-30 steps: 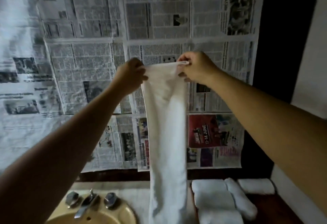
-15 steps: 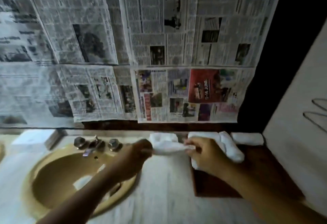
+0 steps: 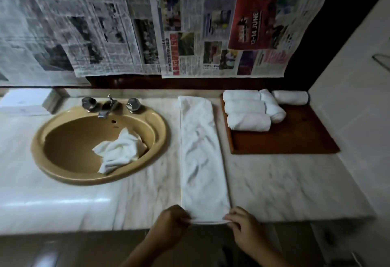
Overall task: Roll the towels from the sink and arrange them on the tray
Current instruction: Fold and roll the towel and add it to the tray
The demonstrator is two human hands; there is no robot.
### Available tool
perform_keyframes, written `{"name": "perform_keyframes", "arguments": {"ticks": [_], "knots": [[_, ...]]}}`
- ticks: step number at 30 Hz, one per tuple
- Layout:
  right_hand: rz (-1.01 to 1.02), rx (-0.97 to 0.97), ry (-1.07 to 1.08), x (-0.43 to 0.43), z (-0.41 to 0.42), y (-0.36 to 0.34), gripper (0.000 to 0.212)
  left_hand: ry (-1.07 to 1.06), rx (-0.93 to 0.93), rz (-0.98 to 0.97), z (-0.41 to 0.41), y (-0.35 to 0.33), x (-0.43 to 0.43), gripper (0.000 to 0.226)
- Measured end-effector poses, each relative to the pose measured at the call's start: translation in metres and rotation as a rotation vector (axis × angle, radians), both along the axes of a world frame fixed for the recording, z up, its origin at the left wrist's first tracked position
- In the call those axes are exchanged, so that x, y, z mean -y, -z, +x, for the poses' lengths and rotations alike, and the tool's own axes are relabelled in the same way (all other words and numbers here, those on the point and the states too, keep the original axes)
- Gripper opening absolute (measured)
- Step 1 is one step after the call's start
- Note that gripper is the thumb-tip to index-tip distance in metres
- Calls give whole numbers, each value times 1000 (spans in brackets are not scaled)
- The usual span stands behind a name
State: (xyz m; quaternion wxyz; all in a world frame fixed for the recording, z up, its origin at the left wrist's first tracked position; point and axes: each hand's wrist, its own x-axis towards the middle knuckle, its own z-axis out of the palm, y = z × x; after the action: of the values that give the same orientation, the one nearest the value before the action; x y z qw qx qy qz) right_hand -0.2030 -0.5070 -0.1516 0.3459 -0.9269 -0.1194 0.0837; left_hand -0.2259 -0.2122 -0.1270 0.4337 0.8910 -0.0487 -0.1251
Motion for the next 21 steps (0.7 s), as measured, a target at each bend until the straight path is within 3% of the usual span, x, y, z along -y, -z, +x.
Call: {"name": "perform_keyframes", "arguments": {"ticks": [5, 9, 11, 17, 21], "knots": [[58, -81, 168, -10, 3, 2, 34, 5, -94, 51, 0, 10, 2, 29], [103, -135, 324, -17, 4, 2, 35, -185, -169, 5, -1, 16, 10, 15], [95, -113, 344, -21, 3, 2, 31, -266, -187, 6, 1, 20, 13, 20], [60, 21, 296, -20, 1, 17, 36, -308, -4, 111, -5, 34, 20, 18], [100, 108, 173, -10, -1, 20, 22, -208, 134, 104, -12, 40, 14, 15]]}}
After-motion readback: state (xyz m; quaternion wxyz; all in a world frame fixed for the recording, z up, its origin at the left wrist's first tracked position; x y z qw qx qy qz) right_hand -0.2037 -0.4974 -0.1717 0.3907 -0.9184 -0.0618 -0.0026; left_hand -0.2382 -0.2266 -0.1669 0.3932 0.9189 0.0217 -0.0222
